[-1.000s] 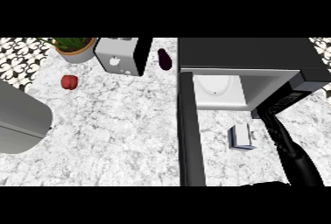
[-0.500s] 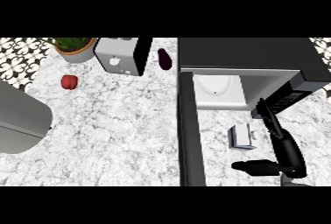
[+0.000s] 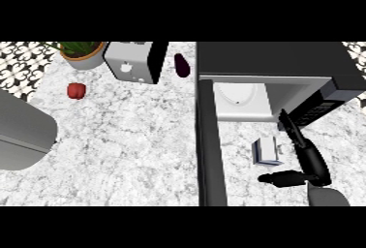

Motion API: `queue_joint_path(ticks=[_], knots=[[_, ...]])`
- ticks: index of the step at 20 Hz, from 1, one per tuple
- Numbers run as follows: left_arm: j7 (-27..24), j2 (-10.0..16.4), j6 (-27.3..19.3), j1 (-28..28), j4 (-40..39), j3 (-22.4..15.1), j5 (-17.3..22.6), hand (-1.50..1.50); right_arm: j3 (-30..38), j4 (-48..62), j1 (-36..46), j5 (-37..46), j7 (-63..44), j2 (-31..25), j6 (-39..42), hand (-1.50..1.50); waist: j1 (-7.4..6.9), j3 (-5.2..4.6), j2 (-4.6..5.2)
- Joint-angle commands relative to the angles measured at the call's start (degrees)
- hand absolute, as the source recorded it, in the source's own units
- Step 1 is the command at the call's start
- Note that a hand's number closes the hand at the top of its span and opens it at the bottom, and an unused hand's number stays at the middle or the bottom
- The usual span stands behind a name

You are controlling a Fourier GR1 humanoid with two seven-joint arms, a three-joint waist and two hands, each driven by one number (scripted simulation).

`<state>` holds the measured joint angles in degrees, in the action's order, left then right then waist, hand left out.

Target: Pick up the milk, place it into the microwave and close the microwave

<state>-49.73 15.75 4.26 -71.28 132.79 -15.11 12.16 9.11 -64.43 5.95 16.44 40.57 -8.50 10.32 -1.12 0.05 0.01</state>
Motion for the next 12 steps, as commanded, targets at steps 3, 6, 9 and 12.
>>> queue_joint_path(ticks=[3, 6, 9, 12], knots=[[-3.2, 1.8, 4.2, 0.4, -3.9, 6.1, 5.0, -1.5, -0.9, 9.4, 1.0, 1.8, 6.7, 0.7, -1.3, -1.5, 0.17, -0.03, -0.06], [-3.4, -0.2, 3.1, 1.2, -5.1, 3.7, 2.2, -1.5, -0.7, 13.6, 2.0, 3.6, 9.0, -1.1, -2.5, -1.5, 0.28, -0.02, -0.05], [-4.8, -0.5, 3.5, -5.6, -0.5, 0.0, -0.8, -1.5, -0.4, 20.1, 7.1, 6.0, 8.9, 1.4, -8.9, 1.5, -0.64, 0.05, 0.02], [-6.1, 1.4, 6.0, -6.5, -1.1, 3.6, 2.3, -1.5, 0.9, 26.0, 10.1, 6.9, 12.2, 1.6, -13.2, -1.5, -0.99, 0.08, 0.09]])
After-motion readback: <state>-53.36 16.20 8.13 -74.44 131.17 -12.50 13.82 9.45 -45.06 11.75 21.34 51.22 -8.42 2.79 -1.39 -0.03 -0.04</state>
